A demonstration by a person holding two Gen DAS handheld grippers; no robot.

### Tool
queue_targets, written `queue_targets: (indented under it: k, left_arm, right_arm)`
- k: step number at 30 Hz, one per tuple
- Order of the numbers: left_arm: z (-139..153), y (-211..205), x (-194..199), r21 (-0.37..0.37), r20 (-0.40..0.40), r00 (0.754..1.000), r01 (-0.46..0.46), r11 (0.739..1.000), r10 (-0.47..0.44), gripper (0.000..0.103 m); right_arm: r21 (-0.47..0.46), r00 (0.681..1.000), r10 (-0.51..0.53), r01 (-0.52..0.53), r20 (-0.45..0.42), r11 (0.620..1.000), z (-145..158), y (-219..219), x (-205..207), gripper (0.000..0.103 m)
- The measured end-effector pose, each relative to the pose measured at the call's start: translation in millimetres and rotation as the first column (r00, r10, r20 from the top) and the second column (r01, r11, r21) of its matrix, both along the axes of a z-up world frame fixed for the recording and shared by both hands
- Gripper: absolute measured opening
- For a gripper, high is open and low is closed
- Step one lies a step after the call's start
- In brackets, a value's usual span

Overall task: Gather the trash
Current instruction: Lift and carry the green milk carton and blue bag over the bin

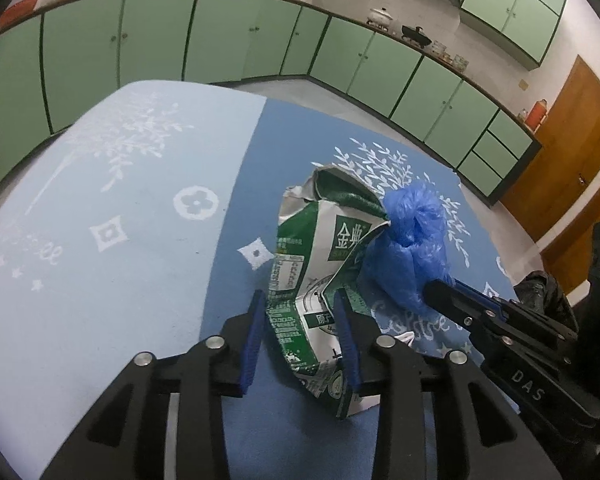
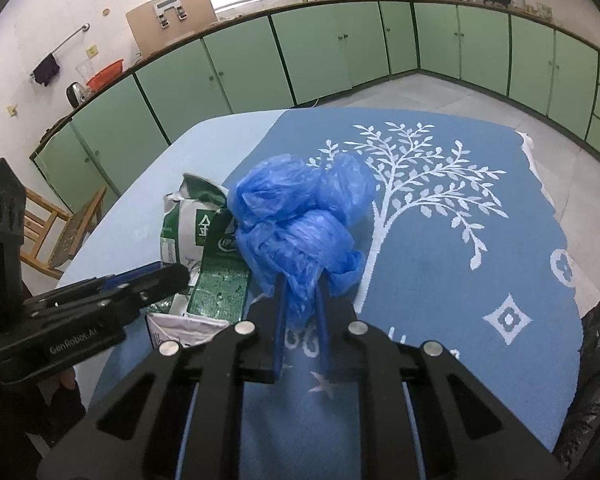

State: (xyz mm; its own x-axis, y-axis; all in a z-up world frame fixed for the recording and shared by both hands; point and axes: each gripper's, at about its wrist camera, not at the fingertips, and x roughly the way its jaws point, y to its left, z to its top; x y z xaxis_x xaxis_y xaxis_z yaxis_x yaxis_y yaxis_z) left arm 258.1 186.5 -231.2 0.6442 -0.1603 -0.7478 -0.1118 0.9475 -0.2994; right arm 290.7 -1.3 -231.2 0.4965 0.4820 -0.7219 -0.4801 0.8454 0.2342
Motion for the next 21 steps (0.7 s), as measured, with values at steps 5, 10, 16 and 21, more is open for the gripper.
queue_targets:
  k: [5, 10, 16, 21]
  left_arm:
    - [-2.5, -0.8, 2.0, -0.003, 0.013, 1.000, 0.008, 1.000, -0.008, 0.010]
    - [10.6, -5.8, -3.5, 0.029, 0.057, 0.998, 0.015, 0.999, -0.016, 0.006]
    - [30.6, -12.1, -9.9, 0.050, 0.079, 0.997, 0.002, 0.999, -0.006, 0.005]
    - [48.9, -17.0, -18.9, 0.070, 0.104, 0.995, -0.009, 0.998, 0.002, 0.005]
  right_arm:
    - [0.010, 1.000, -0.005, 0.005, -0.003, 1.000, -0.5, -2.9, 2.0, 0.012]
    - [0.020, 1.000, -0.021, 0.021, 0.002, 1.000, 4.7, -14.1, 1.2, 0.012]
    - [0.029, 0.998, -0.037, 0.036, 0.042, 0.999, 26.1, -24.4, -6.7, 0.012]
    - [0.038, 0.996, -0.048, 0.045, 0.082, 0.998, 48.7, -37.5, -16.7, 0.012]
